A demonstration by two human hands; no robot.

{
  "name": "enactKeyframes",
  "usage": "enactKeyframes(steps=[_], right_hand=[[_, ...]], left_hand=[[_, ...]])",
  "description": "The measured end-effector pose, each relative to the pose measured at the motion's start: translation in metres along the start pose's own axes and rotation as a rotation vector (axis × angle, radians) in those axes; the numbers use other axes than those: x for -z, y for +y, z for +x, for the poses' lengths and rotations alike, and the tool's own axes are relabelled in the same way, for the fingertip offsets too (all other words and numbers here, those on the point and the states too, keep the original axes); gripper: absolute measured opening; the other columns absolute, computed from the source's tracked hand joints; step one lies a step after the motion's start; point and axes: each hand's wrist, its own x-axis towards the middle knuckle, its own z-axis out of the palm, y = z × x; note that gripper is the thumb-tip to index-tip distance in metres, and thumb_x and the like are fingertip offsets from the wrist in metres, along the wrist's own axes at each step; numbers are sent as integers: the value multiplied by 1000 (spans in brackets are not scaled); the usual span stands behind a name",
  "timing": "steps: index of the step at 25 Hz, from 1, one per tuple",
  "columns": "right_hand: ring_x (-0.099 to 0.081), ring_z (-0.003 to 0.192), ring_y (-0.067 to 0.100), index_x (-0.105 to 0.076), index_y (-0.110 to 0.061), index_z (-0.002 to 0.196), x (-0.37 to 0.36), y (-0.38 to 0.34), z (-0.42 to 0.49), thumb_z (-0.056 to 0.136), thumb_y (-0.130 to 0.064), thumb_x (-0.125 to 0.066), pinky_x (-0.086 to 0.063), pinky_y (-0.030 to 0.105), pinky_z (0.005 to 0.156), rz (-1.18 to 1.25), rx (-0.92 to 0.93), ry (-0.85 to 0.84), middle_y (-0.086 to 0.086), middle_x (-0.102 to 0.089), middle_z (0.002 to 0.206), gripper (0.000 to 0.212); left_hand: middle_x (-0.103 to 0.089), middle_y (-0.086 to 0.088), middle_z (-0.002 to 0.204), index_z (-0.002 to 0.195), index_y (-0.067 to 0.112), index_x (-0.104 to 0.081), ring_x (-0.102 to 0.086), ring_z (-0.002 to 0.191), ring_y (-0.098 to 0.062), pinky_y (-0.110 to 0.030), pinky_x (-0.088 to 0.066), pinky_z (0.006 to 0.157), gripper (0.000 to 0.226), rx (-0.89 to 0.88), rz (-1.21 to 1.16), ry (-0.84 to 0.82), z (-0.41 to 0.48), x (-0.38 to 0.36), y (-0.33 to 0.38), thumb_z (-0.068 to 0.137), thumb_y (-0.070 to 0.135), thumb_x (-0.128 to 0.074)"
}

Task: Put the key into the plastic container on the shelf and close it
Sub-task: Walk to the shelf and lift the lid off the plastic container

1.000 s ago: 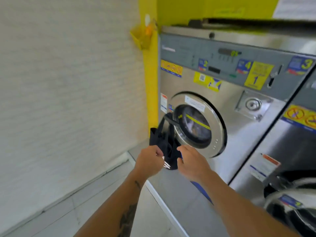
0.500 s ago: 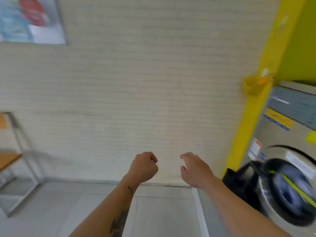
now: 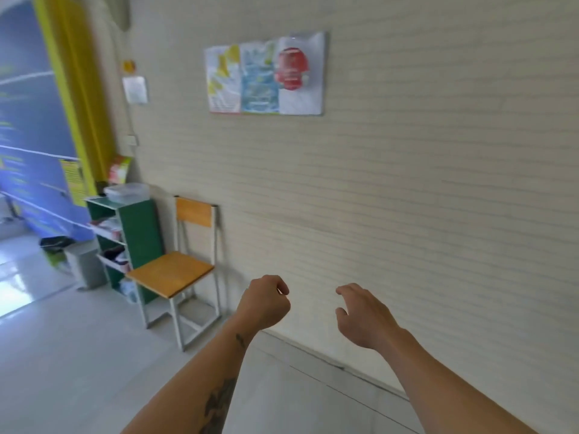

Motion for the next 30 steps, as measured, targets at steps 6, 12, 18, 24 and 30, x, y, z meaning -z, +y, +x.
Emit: enactKeyframes(steps=[6,12,18,24,30], right_hand=[[-40,135,22,-37,-14,147,-36,-135,92,97,-26,-39,-38,39,107,-27,145,-54,0,-38,153,51],[-44,130,25,-41,-14,143,-75,-256,190,95,-25,-39,-41,41,102,-30,316,-109,3,-43,148,49],[-46,127,26,-43,-12,141,-138,-353,321,94,-27,-39,-42,41,101,36,393,-193,6,-46,142,49],[-45,129,25,-42,-13,143,-177,-455,492,94,-30,-40,-41,40,103,110,423,-220,6,-46,144,52],[-43,133,27,-39,-14,146,-221,-556,607,95,-28,-41,-41,42,105,81,451,-230,8,-42,149,52]], left_hand=[[-62,0,99,102,20,-68,-60,84,-18,-28,-49,67,37,137,56,75,33,108,-106,73,9,-46],[-64,-10,101,95,10,-68,-61,91,-25,-37,-56,81,26,241,186,192,69,209,-196,76,5,-51],[-60,-9,107,99,11,-66,-61,95,-28,-37,-55,81,30,343,345,220,162,292,-280,74,5,-51],[-59,-13,111,107,8,-65,-60,96,-29,-37,-54,85,35,422,414,237,293,373,-354,77,6,-47],[-63,-12,108,99,8,-69,-63,94,-29,-39,-57,85,30,430,382,282,394,445,-452,78,8,-48]])
